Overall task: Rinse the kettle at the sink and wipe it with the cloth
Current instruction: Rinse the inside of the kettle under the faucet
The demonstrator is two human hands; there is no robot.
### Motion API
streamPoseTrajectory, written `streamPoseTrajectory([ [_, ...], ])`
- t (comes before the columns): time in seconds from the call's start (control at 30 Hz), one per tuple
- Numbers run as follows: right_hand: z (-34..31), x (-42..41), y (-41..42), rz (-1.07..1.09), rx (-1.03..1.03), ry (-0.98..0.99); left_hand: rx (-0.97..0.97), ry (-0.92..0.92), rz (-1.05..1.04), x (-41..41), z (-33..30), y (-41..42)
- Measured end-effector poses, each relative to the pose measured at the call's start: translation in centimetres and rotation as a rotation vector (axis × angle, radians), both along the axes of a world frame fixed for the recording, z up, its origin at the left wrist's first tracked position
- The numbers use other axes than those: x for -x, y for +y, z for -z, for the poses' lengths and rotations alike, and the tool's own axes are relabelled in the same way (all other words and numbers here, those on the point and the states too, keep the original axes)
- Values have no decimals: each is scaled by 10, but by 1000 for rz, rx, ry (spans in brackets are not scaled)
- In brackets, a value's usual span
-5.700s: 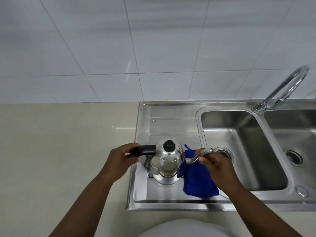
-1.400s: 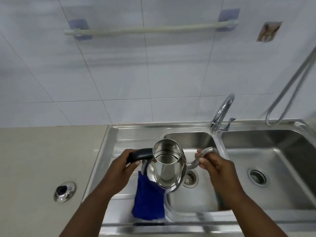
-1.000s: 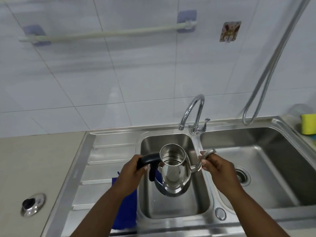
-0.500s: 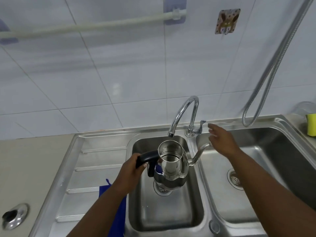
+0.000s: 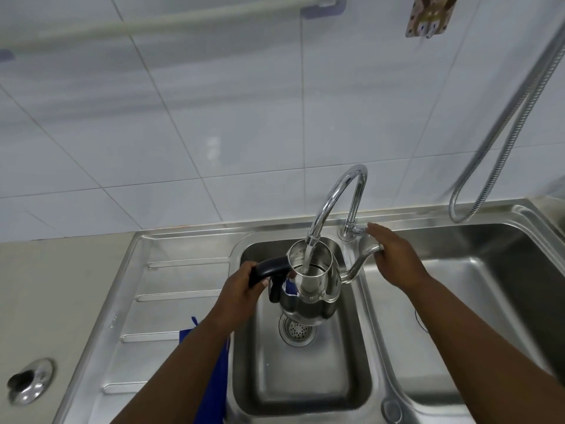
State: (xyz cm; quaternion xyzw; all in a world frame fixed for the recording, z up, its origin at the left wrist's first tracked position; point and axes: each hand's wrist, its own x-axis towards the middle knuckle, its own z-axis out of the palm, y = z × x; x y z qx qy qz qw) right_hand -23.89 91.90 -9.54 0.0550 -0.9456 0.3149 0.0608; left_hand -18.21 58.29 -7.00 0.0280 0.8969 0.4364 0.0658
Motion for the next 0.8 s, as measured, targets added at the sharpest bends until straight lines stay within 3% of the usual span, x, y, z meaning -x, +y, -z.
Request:
streamPoseTrajectory([
  [0.2, 9, -31, -19, 76, 143, 161, -12, 5, -16, 7, 5, -5],
  [0.33, 7, -40, -42, 125, 447, -40, -11, 1, -33, 12, 9, -8],
  [0.8, 19, -27, -47, 178, 592, -129, -5, -34, -47, 21, 18, -13],
])
